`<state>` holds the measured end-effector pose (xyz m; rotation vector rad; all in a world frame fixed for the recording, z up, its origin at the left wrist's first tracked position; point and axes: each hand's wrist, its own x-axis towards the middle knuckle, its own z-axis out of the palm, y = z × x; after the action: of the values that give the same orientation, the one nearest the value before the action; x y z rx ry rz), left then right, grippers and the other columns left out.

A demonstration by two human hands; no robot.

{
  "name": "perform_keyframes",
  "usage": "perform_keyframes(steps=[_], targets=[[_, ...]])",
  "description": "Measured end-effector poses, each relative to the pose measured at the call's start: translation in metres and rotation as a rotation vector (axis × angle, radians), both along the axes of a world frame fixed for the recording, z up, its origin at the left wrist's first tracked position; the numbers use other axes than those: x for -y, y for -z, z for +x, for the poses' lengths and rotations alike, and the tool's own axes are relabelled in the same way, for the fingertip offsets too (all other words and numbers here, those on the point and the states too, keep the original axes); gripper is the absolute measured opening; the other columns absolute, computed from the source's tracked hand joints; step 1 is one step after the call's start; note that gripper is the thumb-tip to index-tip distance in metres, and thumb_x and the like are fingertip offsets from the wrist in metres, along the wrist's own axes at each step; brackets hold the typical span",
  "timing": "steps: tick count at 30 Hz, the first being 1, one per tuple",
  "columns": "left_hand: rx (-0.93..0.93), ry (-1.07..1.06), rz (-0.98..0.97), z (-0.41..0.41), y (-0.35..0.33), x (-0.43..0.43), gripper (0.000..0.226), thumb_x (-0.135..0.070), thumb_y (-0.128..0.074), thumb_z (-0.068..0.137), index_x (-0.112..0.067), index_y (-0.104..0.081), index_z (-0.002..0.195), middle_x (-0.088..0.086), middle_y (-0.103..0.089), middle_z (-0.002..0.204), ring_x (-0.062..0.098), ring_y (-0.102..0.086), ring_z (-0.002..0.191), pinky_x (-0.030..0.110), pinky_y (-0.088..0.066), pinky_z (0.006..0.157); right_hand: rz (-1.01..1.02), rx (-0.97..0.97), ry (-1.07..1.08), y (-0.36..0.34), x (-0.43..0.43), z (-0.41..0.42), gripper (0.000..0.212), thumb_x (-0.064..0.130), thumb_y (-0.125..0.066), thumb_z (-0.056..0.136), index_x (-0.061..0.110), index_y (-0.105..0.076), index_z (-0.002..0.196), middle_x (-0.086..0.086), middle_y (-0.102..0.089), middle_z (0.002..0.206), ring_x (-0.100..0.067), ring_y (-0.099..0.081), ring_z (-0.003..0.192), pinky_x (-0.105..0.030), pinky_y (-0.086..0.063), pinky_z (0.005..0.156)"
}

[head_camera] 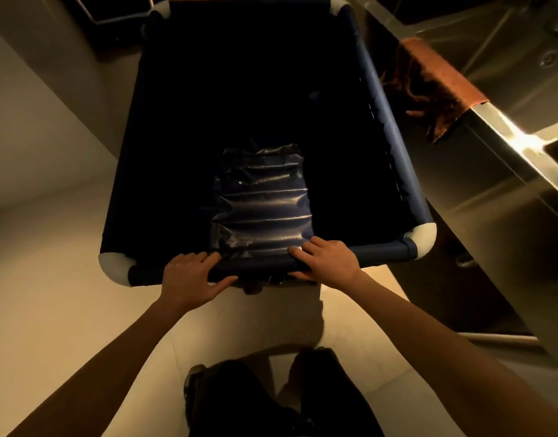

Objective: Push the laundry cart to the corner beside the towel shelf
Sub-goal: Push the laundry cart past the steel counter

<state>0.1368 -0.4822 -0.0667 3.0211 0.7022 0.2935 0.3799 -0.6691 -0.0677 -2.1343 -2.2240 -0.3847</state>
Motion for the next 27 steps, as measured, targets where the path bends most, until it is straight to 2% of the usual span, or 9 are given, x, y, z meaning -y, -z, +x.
perform_keyframes(steps=[4, 14, 17, 21, 23, 25, 27], targets=[[0.024, 0.072, -0.001, -0.04, -0.002, -0.049, 0.076, -0.075, -0.023, 0.083, -0.013, -0.068, 0.087, 0.006, -0.064, 0.062, 0.025, -0.061, 0.051, 0.026, -0.045, 0.054, -0.005, -0.03, 0.094, 0.005, -0.032, -0.055, 0.047, 0.056, -0.061, 0.08, 0.016, -0.063, 0.106, -0.005, -0.07, 0.093, -0.023, -0.067, 0.078, -0.025, -0.051, 0.051], [0.042, 0.193, 0.023, -0.137, 0.0, -0.153, 0.088, -0.083, -0.017, 0.077, -0.014, -0.068, 0.091, 0.006, -0.066, 0.064, 0.027, -0.063, 0.056, 0.03, -0.048, 0.056, 0.06, -0.042, 0.25, 0.008, -0.102, -0.192, 0.045, 0.059, -0.052, 0.084, 0.017, -0.063, 0.093, -0.002, -0.069, 0.081, -0.019, -0.064, 0.07, -0.024, -0.046, 0.046], [0.077, 0.215, 0.027, -0.153, 0.003, -0.154, 0.086, -0.083, -0.017, 0.078, -0.015, -0.069, 0.088, 0.005, -0.066, 0.062, 0.026, -0.062, 0.054, 0.029, -0.048, 0.055, 0.088, -0.028, 0.244, 0.013, -0.099, -0.208, 0.045, 0.059, -0.05, 0.085, 0.016, -0.062, 0.091, -0.003, -0.068, 0.078, -0.019, -0.063, 0.066, -0.023, -0.044, 0.045], [0.112, 0.223, 0.014, -0.162, 0.004, -0.14, 0.085, -0.082, -0.017, 0.078, -0.015, -0.069, 0.085, 0.003, -0.065, 0.059, 0.023, -0.061, 0.051, 0.025, -0.043, 0.054, 0.105, -0.027, 0.241, 0.014, -0.086, -0.215, 0.055, 0.06, -0.031, 0.088, 0.015, -0.061, 0.092, -0.004, -0.068, 0.078, -0.02, -0.063, 0.064, -0.024, -0.045, 0.045], [0.123, 0.214, 0.002, -0.163, 0.004, -0.129, 0.085, -0.082, -0.018, 0.078, -0.015, -0.069, 0.084, 0.003, -0.064, 0.058, 0.023, -0.06, 0.049, 0.024, -0.041, 0.053, 0.105, -0.004, 0.229, 0.014, -0.077, -0.213, 0.057, 0.06, -0.028, 0.089, 0.015, -0.062, 0.092, -0.004, -0.067, 0.078, -0.02, -0.062, 0.064, -0.024, -0.045, 0.045], [0.126, 0.2, -0.014, -0.163, 0.003, -0.114, 0.085, -0.082, -0.018, 0.078, -0.015, -0.069, 0.085, 0.004, -0.065, 0.058, 0.023, -0.061, 0.049, 0.023, -0.041, 0.053, 0.104, -0.009, 0.202, 0.011, -0.065, -0.209, 0.055, 0.06, -0.032, 0.088, 0.014, -0.063, 0.092, -0.005, -0.067, 0.077, -0.02, -0.063, 0.064, -0.023, -0.045, 0.045], [0.127, 0.185, -0.025, -0.162, 0.004, -0.097, 0.084, -0.083, -0.018, 0.077, -0.016, -0.069, 0.085, 0.003, -0.065, 0.059, 0.021, -0.06, 0.048, 0.023, -0.041, 0.053, 0.11, 0.001, 0.161, 0.007, -0.052, -0.203, 0.049, 0.057, -0.047, 0.086, 0.012, -0.064, 0.093, -0.006, -0.068, 0.076, -0.021, -0.063, 0.063, -0.022, -0.044, 0.045]])
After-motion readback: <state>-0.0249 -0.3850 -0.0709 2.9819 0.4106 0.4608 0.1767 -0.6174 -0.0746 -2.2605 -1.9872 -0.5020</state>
